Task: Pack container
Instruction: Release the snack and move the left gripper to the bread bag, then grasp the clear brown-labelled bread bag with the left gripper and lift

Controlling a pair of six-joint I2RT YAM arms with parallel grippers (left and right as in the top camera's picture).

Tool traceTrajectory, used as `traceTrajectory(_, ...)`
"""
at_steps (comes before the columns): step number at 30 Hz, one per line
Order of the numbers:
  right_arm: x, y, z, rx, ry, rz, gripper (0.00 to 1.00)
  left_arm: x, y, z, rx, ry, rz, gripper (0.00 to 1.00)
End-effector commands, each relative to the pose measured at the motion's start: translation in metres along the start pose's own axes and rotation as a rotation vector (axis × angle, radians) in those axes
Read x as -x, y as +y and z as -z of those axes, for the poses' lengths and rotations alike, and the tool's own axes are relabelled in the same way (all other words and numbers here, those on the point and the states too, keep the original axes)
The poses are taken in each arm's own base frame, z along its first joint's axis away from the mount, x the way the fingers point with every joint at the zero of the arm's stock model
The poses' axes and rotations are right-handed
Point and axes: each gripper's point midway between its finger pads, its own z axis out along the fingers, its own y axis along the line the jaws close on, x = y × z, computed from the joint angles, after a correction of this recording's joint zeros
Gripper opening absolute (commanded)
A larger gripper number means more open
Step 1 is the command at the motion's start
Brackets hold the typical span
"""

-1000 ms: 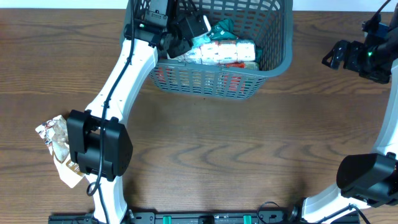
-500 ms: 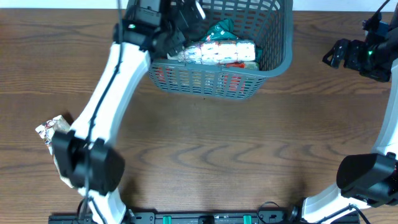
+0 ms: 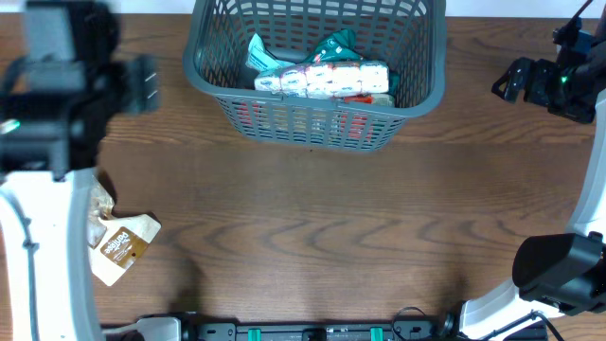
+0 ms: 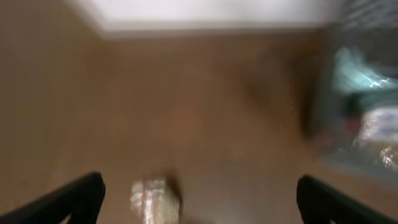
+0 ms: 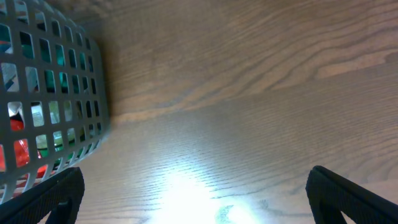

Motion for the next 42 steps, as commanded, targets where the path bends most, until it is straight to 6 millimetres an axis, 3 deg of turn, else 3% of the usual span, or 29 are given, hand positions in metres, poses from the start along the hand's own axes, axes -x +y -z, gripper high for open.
traceTrajectory(1,-0.001,0.002,-0.004,0.003,0.011,0.020,0.99,-0.028,0.041,0.009,0.109,0.075,0.284,0.99)
traceTrajectory(4,0.000,0.002,-0.004,0.003,0.008,0.031,0.99,-0.056,0.062,0.018,0.158,0.135,0.324,0.99)
traceTrajectory(9,-0.001,0.002,-0.004,0.003,0.009,0.030,0.99,-0.098,0.077,0.034,0.204,0.161,0.407,0.98)
traceTrajectory(13,0.000,0.002,-0.004,0.003,0.007,0.031,0.99,-0.128,0.085,0.027,0.237,0.153,0.476,0.99)
traceTrajectory(16,0.000,0.002,-0.004,0.003,0.007,0.031,0.99,-0.149,0.089,0.005,0.250,0.189,0.515,0.99)
traceTrajectory(23,0.005,0.002,-0.004,0.003,-0.012,0.033,0.99,-0.194,0.069,-0.082,0.117,0.368,0.537,0.98)
traceTrajectory(28,0.006,0.001,-0.004,0.002,-0.018,0.035,0.99,-0.221,0.068,-0.126,0.124,0.487,0.545,0.98)
traceTrajectory(36,0.006,0.001,-0.004,0.002,-0.018,0.035,0.99,-0.243,0.069,-0.180,0.112,0.610,0.494,0.99)
traceTrajectory(42,0.006,0.001,-0.004,0.002,-0.018,0.034,0.99,-0.258,0.070,-0.209,0.112,0.663,0.493,0.99)
